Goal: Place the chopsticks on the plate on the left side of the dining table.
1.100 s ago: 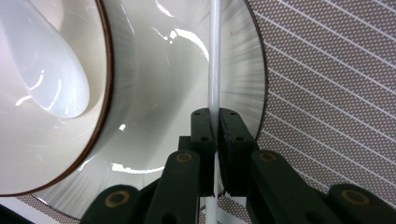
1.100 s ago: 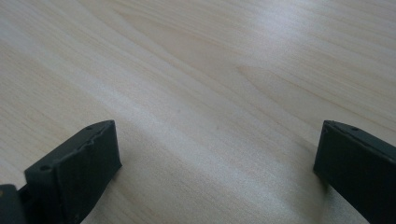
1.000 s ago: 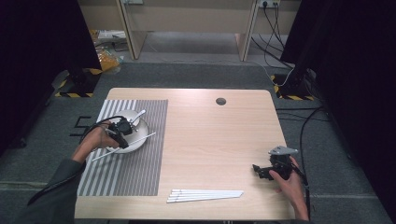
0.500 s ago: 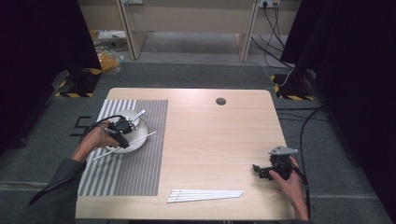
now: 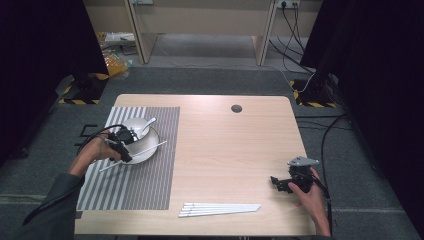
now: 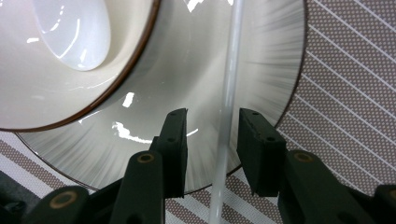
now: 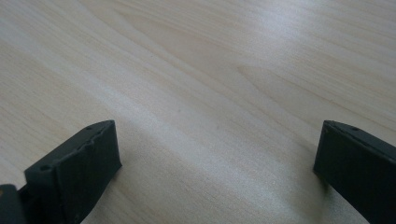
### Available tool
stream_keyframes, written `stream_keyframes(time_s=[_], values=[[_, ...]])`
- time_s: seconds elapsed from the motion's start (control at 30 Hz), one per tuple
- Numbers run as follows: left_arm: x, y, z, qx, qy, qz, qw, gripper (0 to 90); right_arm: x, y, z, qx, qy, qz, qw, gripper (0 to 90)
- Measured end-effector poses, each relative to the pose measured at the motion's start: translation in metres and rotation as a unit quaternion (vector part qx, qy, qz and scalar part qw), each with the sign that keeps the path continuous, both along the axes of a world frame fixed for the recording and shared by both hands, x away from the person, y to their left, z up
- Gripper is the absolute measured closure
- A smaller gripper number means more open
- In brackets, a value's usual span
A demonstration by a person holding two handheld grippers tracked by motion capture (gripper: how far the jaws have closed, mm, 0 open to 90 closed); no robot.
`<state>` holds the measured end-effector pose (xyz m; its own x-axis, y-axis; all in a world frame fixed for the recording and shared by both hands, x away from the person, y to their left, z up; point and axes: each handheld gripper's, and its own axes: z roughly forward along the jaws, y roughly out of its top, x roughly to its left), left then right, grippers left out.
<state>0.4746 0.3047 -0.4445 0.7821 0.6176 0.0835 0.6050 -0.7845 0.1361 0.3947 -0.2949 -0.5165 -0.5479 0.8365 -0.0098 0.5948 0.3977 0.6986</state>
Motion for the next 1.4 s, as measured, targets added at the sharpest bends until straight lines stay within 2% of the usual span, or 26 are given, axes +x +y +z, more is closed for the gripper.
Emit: stream_keyframes(time_s=[0.13,0.2,0.27,0.4,0.67,0.9,1.0,1.13,1.23,1.4], values=[[0.004,0.005,-0.002,0.003,-0.006,0.017,0.9998,58.6,0.0,0.0,0.0,0.0,-0.001,0.001,1.0,0.4],[0.006,0.008,-0.002,-0.001,-0.017,0.029,0.9994,56.4,0.0,0.0,0.0,0.0,0.0,0.0,1.0,0.4],[0.009,0.011,-0.001,-0.004,-0.018,0.038,0.9991,55.1,0.0,0.0,0.0,0.0,-0.001,0.001,1.0,0.4],[0.011,0.017,-0.001,0.002,-0.023,0.051,0.9984,52.5,0.0,0.0,0.0,0.0,-0.001,0.001,1.0,0.4],[0.016,0.027,0.0,-0.012,-0.047,0.084,0.9953,47.4,0.0,0.0,0.0,0.0,-0.001,0.002,1.0,0.4],[0.017,0.028,0.002,-0.01,-0.065,0.095,0.9933,44.8,0.0,0.0,0.0,0.0,-0.001,0.002,1.0,0.4],[0.019,0.029,0.002,-0.007,-0.062,0.096,0.9934,44.4,0.0,0.0,0.0,0.0,-0.001,0.002,1.0,0.4],[0.018,0.029,0.001,-0.006,-0.07,0.099,0.9926,43.5,0.0,0.0,0.0,0.0,-0.001,0.002,1.0,0.3],[0.016,0.031,0.0,-0.012,-0.055,0.096,0.9937,42.6,0.0,0.0,0.0,0.0,-0.001,0.002,1.0,0.3],[0.013,0.035,-0.003,0.005,-0.053,0.092,0.9943,43.6,0.0,0.0,0.0,0.0,-0.001,0.003,1.0,0.4]])
